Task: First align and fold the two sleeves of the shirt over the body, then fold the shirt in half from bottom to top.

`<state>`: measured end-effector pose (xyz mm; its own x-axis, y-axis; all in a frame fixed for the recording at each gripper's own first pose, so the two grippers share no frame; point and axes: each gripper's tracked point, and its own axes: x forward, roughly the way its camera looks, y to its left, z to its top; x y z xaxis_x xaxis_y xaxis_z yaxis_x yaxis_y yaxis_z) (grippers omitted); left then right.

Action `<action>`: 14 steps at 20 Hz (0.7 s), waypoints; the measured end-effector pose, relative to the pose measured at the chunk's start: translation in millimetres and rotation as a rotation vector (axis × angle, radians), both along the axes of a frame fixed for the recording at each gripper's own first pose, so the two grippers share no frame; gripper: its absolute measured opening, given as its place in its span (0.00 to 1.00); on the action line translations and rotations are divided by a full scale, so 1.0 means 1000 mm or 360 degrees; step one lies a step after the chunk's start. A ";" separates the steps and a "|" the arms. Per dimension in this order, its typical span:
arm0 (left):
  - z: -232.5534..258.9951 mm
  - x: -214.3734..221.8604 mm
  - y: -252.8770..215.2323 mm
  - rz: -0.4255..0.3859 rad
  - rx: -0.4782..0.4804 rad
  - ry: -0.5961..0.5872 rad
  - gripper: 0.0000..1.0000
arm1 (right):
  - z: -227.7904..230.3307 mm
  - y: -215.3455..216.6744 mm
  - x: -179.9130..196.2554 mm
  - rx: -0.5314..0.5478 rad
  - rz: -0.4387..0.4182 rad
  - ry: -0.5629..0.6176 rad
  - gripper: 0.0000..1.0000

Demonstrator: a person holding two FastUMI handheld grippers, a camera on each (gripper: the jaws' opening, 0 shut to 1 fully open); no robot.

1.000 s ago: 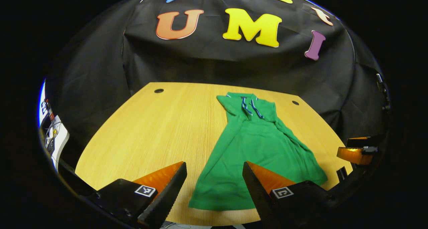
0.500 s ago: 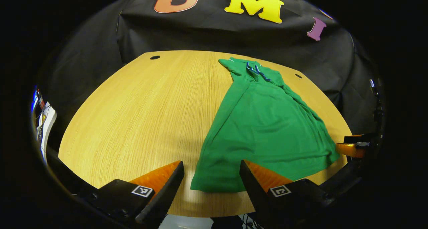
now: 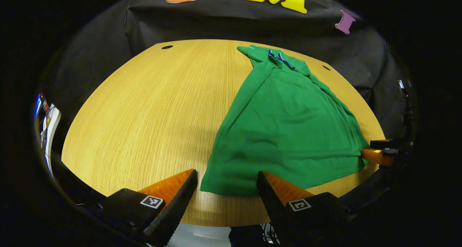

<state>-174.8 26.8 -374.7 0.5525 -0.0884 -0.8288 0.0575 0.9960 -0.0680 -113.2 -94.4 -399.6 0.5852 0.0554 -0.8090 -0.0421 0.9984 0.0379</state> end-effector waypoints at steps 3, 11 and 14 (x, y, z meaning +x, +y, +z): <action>-0.001 -0.001 -0.004 0.0005 0.0016 0.0042 0.98 | 0.003 0.007 -0.005 0.0009 0.0054 0.0008 0.60; 0.003 -0.010 -0.029 -0.0082 -0.0094 0.0104 0.08 | 0.005 0.017 -0.005 0.0118 0.0084 0.0078 0.00; 0.015 -0.007 -0.030 -0.0104 -0.0113 0.0057 0.07 | 0.017 0.018 -0.004 0.0147 0.0077 0.0067 0.00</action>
<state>-181.8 -3.0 -359.3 0.5136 -0.1824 -0.8384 0.1183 0.9829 -0.1413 -117.1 -76.6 -382.2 0.5457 0.1585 -0.8228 -0.0869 0.9874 0.1326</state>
